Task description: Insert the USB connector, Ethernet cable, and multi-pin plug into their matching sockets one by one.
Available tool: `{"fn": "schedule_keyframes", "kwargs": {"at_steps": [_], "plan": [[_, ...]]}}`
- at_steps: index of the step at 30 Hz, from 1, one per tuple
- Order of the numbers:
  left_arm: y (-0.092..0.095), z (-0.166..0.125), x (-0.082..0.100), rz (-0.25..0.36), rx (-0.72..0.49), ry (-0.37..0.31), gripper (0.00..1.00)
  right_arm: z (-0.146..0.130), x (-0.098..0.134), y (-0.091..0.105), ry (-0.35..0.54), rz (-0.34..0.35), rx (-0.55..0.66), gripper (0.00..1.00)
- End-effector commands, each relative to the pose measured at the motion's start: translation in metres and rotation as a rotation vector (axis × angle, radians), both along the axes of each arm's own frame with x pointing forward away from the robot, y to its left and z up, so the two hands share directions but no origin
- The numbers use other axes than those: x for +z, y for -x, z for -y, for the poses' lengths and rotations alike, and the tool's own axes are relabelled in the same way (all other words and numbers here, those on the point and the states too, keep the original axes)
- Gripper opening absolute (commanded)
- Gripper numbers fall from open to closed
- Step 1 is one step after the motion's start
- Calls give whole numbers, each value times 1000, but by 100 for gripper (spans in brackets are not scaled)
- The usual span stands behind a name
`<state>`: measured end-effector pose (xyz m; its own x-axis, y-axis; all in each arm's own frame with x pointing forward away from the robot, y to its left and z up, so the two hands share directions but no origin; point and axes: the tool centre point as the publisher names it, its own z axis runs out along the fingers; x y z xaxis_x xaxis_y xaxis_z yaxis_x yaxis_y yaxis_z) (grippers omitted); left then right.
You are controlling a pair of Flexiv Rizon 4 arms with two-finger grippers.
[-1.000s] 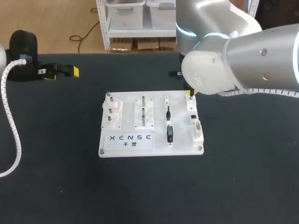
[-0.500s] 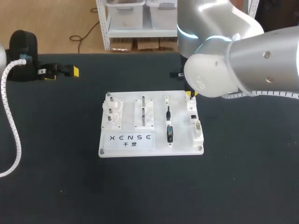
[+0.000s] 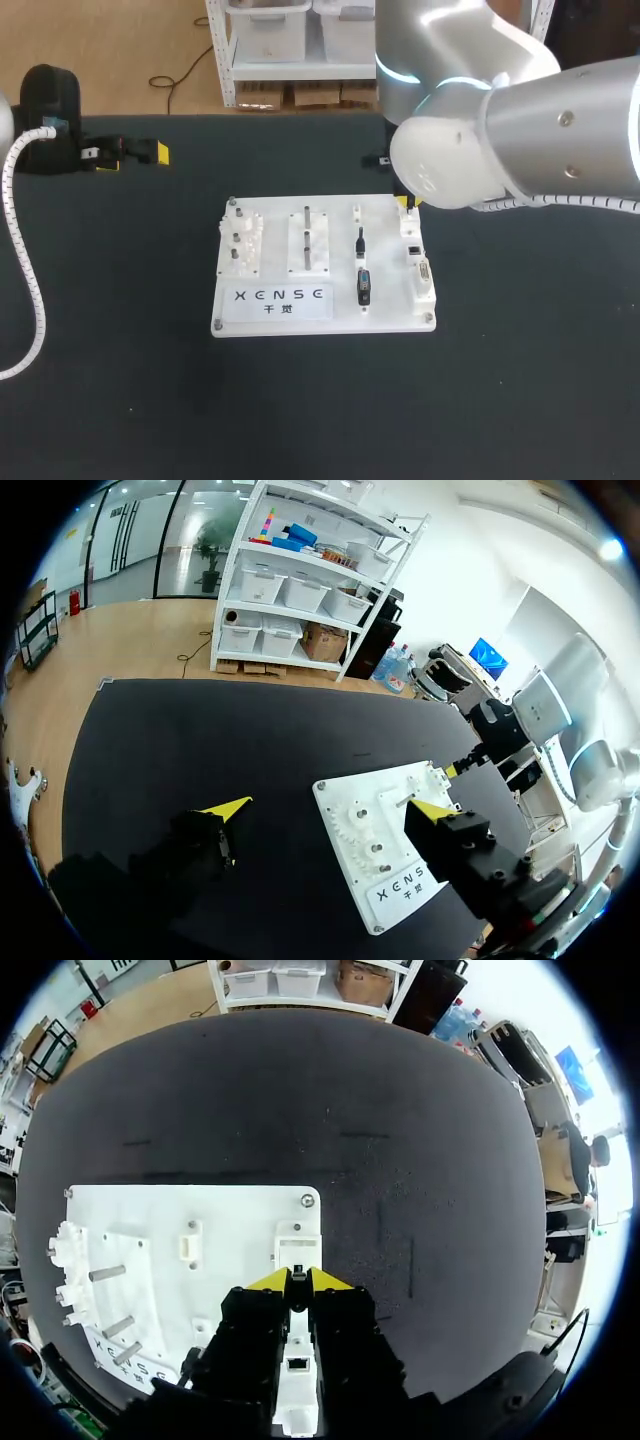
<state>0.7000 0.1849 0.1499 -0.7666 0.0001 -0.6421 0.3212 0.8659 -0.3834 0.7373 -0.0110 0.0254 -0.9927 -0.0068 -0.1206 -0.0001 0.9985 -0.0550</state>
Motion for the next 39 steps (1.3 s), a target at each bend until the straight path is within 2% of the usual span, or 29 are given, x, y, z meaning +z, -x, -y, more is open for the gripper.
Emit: {"fn": "schedule_keyframes", "kwargs": {"at_steps": [1, 18, 39], "plan": [[0, 0, 0, 0, 0, 0, 100, 1, -4, 0, -1, 0, -8, 0], [0, 0, 0, 0, 0, 0, 100, 7, -1, -5, -7, 7, -27, 0], [0, 0, 0, 0, 0, 0, 100, 0, -3, -4, -23, 3, -31, 0]]}}
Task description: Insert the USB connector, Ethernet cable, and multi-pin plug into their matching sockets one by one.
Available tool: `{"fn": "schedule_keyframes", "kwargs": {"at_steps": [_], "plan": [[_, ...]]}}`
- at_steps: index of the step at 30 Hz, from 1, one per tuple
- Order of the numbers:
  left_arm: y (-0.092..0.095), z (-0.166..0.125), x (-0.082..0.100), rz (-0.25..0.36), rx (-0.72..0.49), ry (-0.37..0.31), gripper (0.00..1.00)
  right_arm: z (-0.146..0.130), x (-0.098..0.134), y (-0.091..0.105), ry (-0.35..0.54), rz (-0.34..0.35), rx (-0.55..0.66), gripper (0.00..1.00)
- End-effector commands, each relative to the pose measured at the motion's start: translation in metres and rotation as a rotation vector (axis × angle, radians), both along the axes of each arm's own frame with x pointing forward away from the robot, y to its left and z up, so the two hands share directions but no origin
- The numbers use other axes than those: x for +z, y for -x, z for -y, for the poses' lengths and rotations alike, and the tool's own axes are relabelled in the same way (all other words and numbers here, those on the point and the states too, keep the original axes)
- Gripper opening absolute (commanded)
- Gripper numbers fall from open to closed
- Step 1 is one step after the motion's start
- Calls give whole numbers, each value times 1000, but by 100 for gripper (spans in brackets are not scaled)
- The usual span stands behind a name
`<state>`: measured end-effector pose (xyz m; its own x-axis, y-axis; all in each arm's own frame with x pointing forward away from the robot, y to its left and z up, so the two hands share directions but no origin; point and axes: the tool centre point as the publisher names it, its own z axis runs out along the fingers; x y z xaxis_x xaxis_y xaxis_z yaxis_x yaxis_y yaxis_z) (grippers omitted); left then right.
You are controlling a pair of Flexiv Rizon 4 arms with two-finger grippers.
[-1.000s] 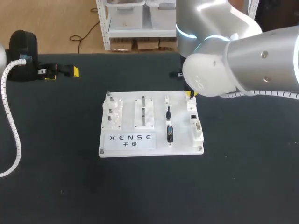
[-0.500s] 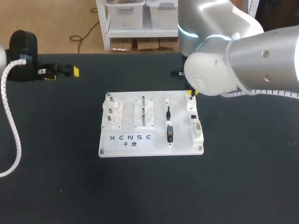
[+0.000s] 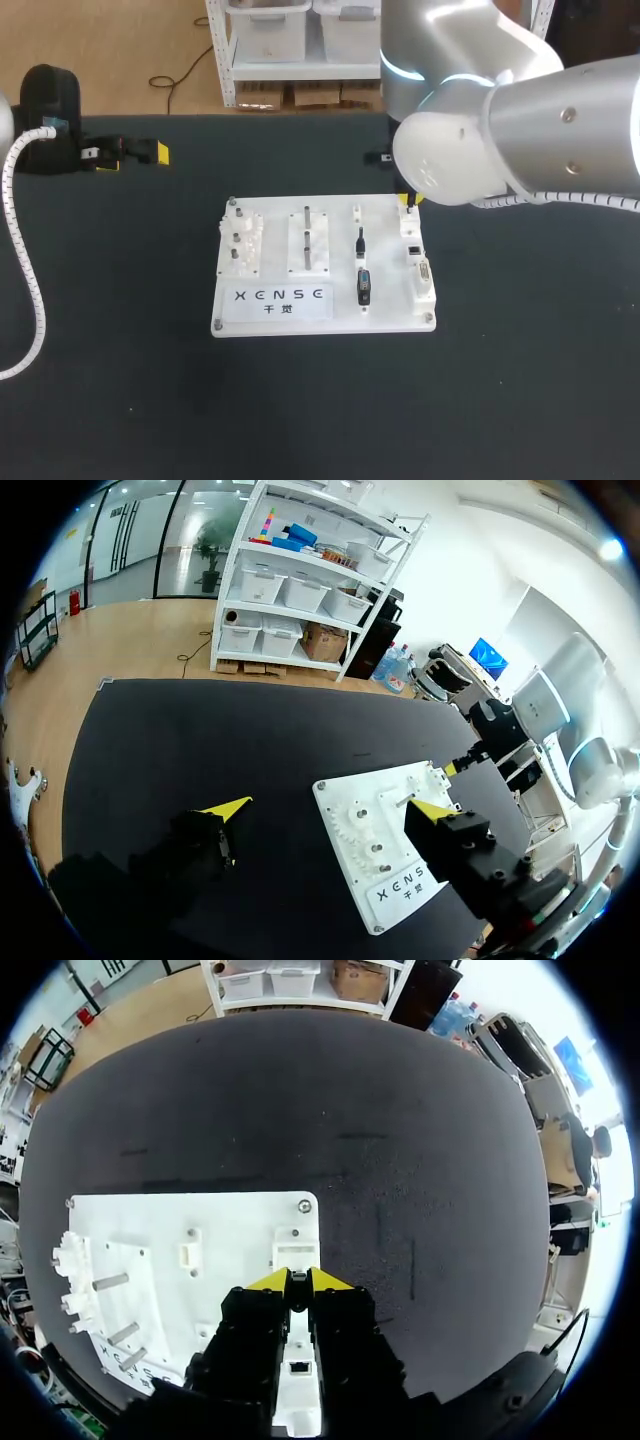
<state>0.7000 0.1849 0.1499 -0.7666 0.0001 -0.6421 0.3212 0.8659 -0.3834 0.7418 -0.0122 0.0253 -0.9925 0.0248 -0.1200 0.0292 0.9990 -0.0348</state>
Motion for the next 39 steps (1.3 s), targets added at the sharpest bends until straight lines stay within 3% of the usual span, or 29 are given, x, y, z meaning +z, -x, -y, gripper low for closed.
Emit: {"fn": "schedule_keyframes", "kwargs": {"at_steps": [1, 26, 39], "plan": [[0, 0, 0, 0, 0, 0, 100, -2, -2, 1, -3, 3, -1, 0], [0, 0, 0, 0, 0, 0, 100, 2, -7, 2, -7, -7, -18, 0], [0, 0, 0, 0, 0, 0, 100, 5, -20, -1, -9, -61, -45, 0]]}}
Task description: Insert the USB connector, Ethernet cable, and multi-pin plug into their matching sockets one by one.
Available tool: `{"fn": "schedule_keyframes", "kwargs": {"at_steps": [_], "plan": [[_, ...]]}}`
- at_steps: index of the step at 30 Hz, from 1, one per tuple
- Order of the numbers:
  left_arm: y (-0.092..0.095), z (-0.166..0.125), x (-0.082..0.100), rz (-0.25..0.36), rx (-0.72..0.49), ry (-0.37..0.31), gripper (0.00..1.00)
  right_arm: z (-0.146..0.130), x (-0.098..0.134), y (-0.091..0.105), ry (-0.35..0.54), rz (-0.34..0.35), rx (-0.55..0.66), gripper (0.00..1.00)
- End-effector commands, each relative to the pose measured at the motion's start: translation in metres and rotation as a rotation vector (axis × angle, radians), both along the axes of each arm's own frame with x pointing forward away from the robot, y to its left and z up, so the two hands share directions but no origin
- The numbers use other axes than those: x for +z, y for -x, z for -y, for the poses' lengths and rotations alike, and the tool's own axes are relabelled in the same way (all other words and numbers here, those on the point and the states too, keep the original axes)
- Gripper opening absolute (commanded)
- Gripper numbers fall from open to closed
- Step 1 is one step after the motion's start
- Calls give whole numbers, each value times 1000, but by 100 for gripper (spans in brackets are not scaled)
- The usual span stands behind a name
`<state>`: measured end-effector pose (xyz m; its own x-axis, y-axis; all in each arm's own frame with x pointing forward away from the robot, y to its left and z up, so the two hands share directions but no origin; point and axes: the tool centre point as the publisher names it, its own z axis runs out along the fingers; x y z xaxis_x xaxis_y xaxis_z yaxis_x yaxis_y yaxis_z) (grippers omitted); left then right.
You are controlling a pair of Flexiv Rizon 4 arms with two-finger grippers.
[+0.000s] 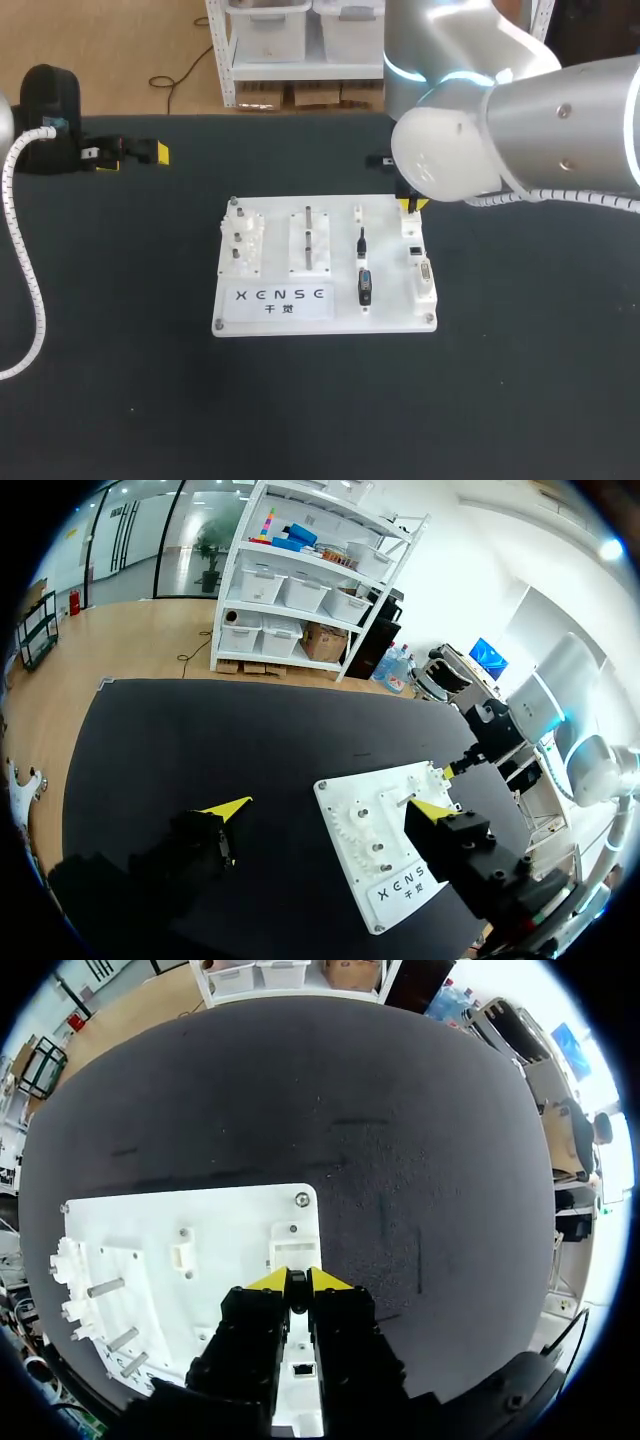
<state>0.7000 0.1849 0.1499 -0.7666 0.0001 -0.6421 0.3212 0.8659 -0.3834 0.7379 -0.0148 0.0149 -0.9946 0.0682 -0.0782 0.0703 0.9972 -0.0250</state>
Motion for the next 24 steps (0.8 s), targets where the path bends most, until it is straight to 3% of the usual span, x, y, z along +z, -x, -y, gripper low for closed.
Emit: {"fn": "schedule_keyframes", "kwargs": {"at_steps": [1, 7, 8, 10, 11, 12, 24], "plan": [[0, 0, 0, 0, 0, 0, 100, 3, -10, -5, 7, -25, -5, 0], [0, 0, 0, 0, 0, 0, 100, 2, -5, -3, 17, -7, 0, 0], [0, 0, 0, 0, 0, 0, 100, 1, -3, -3, 18, -1, 4, 7], [0, 0, 0, 0, 0, 0, 100, -1, 3, -2, 24, 15, 9, 40], [0, 0, 0, 0, 0, 0, 100, -2, 7, -2, 28, 23, 12, 79], [0, 0, 0, 0, 0, 0, 100, -4, 10, -1, 25, 29, 11, 100], [0, 0, 0, 0, 0, 0, 100, -27, 40, 25, 32, 84, 49, 100]]}}
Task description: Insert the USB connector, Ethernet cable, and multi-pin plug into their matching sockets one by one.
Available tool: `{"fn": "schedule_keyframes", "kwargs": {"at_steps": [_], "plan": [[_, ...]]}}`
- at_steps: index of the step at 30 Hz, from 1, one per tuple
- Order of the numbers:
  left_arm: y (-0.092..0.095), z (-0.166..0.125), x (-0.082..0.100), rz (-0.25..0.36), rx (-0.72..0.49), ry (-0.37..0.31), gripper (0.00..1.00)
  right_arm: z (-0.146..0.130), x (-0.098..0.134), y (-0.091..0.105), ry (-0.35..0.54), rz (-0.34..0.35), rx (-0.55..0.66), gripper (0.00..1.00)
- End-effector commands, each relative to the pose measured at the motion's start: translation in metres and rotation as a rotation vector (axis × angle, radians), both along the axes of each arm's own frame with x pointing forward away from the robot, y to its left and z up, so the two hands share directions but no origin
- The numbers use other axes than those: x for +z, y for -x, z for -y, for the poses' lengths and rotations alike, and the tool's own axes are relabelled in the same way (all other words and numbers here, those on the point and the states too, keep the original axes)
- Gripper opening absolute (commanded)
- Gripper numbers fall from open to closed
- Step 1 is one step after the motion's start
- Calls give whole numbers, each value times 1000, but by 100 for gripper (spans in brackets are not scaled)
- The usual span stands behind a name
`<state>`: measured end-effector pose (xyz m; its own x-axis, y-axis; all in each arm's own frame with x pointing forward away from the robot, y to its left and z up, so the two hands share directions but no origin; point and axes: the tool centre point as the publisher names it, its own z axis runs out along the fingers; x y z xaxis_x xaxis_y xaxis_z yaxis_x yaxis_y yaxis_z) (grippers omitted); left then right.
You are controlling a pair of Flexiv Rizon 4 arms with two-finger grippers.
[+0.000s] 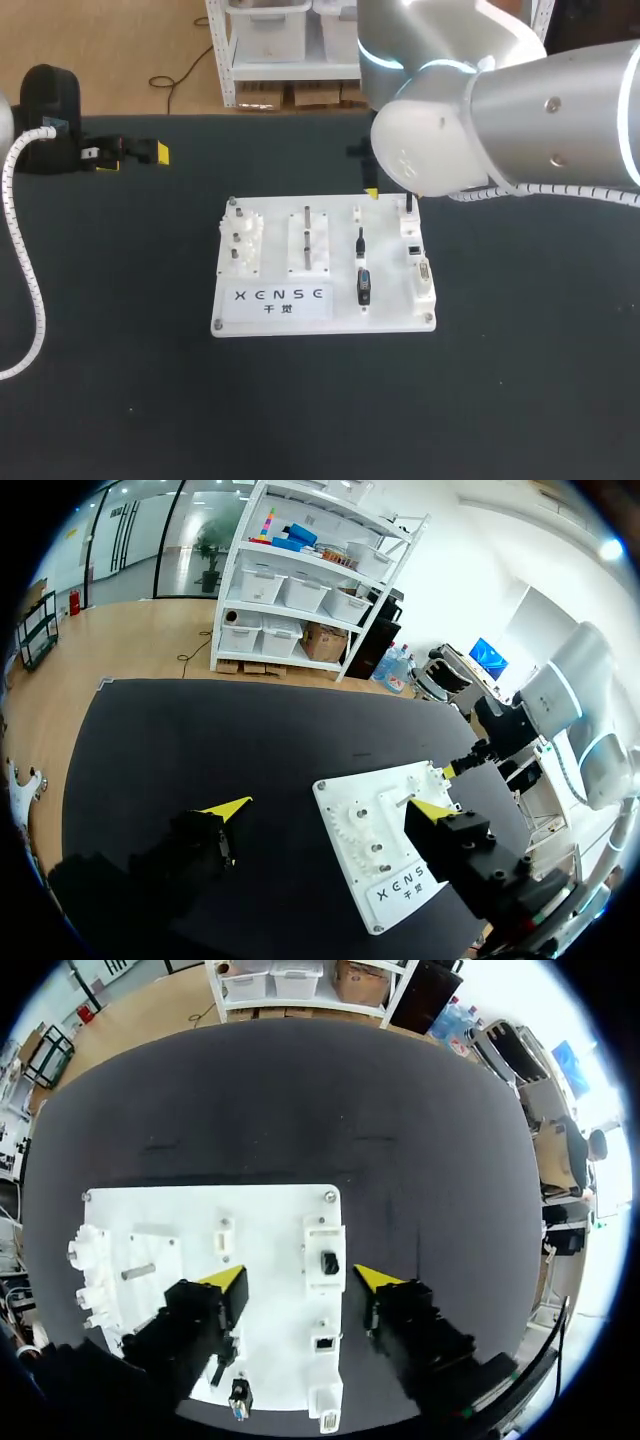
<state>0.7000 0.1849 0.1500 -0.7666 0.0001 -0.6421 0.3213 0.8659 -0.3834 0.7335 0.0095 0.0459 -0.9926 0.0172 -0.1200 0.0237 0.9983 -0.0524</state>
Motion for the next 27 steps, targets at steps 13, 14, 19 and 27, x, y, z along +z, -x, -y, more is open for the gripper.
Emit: {"fn": "schedule_keyframes", "kwargs": {"at_steps": [13, 14, 19, 27], "plan": [[0, 0, 0, 0, 0, 0, 100, -32, -2, 60, -33, 11, 36, 100], [0, 0, 0, 0, 0, 0, 100, -34, -4, 63, -36, 4, 42, 100], [0, 0, 0, 0, 0, 0, 100, -43, -12, 76, -52, -13, 51, 100], [0, 0, 0, 0, 0, 0, 100, -42, -24, 77, -77, -44, 37, 100]]}}
